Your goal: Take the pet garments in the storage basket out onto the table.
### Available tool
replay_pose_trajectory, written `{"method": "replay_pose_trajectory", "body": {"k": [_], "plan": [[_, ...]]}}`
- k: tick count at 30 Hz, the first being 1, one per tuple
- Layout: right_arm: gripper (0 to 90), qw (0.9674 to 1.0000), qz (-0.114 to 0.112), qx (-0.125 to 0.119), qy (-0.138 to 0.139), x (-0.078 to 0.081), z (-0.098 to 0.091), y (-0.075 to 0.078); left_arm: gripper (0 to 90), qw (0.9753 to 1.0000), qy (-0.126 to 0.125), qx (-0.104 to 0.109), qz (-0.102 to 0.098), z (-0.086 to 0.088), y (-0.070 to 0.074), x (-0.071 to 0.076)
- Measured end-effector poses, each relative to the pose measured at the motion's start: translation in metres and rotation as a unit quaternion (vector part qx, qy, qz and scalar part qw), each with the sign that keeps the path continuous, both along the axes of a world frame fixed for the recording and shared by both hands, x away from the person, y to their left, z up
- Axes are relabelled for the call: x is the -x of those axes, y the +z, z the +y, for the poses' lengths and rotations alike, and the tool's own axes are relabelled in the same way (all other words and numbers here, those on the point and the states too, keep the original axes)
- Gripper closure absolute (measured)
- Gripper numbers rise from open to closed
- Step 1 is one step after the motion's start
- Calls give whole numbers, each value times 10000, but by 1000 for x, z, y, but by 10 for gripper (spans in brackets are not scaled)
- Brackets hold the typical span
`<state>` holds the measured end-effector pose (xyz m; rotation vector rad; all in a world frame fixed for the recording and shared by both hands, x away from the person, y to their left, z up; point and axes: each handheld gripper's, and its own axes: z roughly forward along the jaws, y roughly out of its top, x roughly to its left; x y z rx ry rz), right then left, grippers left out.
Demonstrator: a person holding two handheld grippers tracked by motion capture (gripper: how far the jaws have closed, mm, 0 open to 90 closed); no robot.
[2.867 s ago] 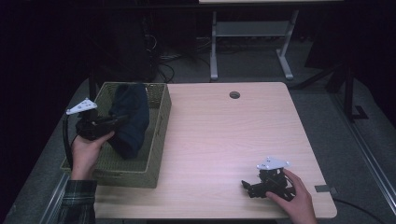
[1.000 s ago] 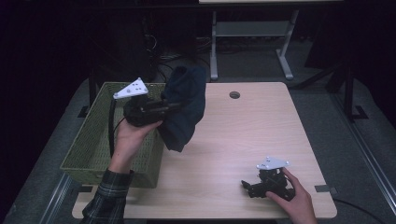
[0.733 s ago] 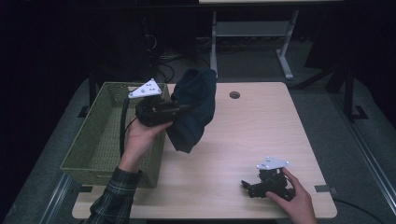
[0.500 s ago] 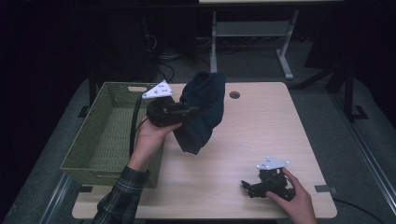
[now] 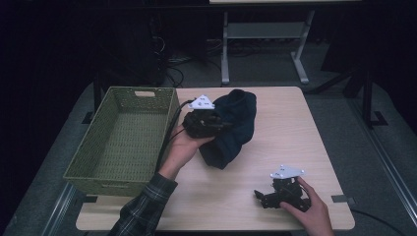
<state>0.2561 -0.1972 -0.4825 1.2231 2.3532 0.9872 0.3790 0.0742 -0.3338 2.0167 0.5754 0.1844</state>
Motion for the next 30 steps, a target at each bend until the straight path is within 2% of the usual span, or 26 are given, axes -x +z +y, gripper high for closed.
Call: {"method": "replay_pose_trajectory", "body": {"k": [7, 16, 22, 25, 30], "plan": [[0, 10000, 0, 2, 1, 0, 0, 0, 710, 9992, -117, -291, 236, -26, -27, -6], [0, 10000, 23, -2, -9, 0, 0, 0, 709, 9965, -158, -667, 469, -54, -61, -20], [0, 10000, 0, 9, 3, 0, 0, 0, 697, 9949, -176, -760, 638, -72, -83, -27], [0, 10000, -3, 12, 8, 0, 0, 0, 659, 9941, -196, -802, 706, -77, -92, -29], [0, 10000, -6, 9, 9, 0, 0, 0, 492, 9934, -210, -912, 669, -83, -99, -28]]}}
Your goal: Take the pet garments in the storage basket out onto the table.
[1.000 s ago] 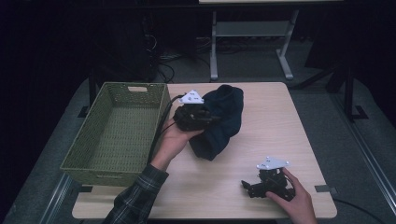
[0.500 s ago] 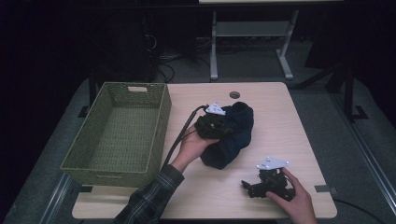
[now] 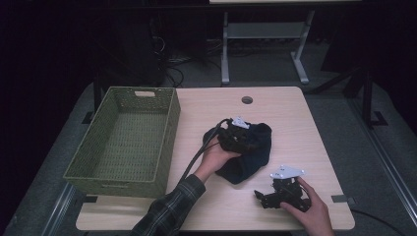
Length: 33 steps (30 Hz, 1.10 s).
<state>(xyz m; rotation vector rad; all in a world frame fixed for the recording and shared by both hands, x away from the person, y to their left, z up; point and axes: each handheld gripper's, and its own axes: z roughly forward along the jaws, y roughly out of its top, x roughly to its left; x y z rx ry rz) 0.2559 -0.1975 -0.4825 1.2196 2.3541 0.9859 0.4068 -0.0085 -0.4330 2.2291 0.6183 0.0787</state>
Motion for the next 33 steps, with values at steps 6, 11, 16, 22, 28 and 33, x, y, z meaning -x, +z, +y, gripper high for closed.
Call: {"method": "replay_pose_trajectory", "body": {"k": [6, 11, 16, 22, 28, 33], "plan": [[0, 10000, -1, -13, -8, 0, 0, 0, 258, 9996, -11, -137, -259, 5, 11, 5], [0, 10000, 6, -8, -10, 0, 0, 0, 147, 9996, 23, -92, -257, 14, 21, 13], [0, 10000, 19, -22, -19, 1, 0, 0, 135, 9995, 53, 43, -298, 23, 27, 25], [0, 10000, 23, -6, -11, 0, 0, 0, 135, 9991, 144, 83, -399, 36, 31, 41], [0, 10000, 28, -13, -19, 1, 0, 0, 136, 9987, 197, 69, -462, 51, 32, 56], [0, 10000, 14, -4, -11, 1, 0, 0, 136, 9985, 276, 92, -468, 63, 28, 69]]}}
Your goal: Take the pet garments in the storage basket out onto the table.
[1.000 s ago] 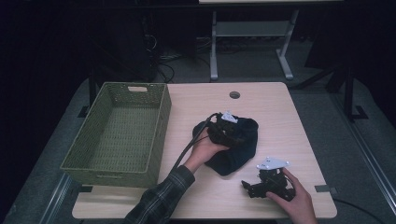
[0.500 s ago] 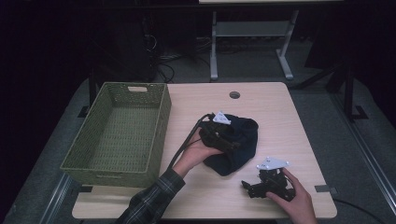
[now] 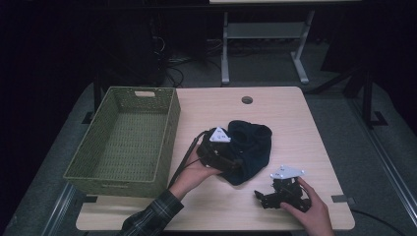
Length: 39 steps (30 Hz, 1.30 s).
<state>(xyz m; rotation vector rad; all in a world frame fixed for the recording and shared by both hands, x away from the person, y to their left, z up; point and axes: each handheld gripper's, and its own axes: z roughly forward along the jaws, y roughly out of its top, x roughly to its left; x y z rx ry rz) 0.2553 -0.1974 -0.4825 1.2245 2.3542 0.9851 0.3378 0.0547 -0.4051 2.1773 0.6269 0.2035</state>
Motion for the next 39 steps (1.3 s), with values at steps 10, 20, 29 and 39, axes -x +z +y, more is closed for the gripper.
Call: {"method": "replay_pose_trajectory", "body": {"k": [10, 20, 29, 39], "plan": [[0, 10000, 1, 1, 0, 0, 0, 0, 137, 9998, 195, -18, 3, 28, -10, 16], [0, 10000, 4, 1, -3, 0, 0, 0, 136, 9992, 375, -124, 23, 44, -28, 31], [0, 10000, 8, 2, -4, 0, 0, 0, 136, 9983, 434, -344, 193, 53, -46, 41], [0, 10000, 5, 5, -1, 0, 0, 0, 129, 9959, 494, -728, 206, 54, -63, 47]]}}
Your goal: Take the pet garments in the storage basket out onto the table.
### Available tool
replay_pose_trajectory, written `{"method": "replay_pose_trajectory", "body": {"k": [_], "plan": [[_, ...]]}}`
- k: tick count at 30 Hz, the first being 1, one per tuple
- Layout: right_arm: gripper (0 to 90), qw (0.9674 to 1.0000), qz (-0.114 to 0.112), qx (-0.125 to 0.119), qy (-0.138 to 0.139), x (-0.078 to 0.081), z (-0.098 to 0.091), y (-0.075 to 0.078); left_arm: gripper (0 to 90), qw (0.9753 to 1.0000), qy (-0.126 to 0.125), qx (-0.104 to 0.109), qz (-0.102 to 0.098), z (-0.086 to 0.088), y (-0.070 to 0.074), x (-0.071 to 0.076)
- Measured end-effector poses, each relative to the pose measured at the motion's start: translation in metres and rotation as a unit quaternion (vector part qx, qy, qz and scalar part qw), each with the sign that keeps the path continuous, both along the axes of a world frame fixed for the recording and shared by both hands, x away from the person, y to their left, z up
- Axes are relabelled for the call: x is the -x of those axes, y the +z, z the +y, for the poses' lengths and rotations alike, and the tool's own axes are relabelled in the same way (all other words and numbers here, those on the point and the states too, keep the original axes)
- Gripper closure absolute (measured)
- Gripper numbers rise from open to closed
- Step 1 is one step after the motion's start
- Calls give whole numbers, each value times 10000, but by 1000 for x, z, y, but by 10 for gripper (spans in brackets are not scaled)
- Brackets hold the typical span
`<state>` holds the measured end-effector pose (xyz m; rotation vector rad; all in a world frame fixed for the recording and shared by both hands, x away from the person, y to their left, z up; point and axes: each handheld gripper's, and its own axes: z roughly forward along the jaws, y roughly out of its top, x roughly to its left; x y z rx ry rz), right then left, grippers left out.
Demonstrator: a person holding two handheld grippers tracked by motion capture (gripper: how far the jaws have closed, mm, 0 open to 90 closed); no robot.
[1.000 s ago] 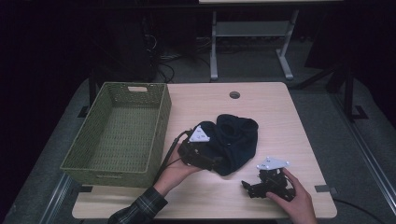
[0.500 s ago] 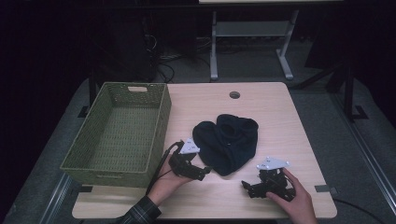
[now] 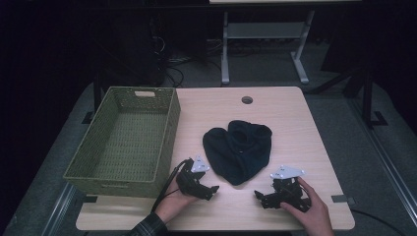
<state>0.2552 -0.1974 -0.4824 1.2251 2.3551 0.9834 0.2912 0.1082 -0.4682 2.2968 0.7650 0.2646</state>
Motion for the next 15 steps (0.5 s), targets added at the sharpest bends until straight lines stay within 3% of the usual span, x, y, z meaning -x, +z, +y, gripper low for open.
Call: {"method": "replay_pose_trajectory", "body": {"k": [5, 10, 15], "plan": [[0, 10000, 1, -3, -2, 0, 0, 0, 128, 9999, -5, -90, -66, 0, -4, 0], [0, 10000, 0, -2, 0, 0, 0, 0, 127, 9994, -26, 193, -274, 4, -10, 1], [0, 10000, 0, 1, -1, 0, 0, 0, 127, 9994, -3, 186, -276, 5, -10, 2]]}}
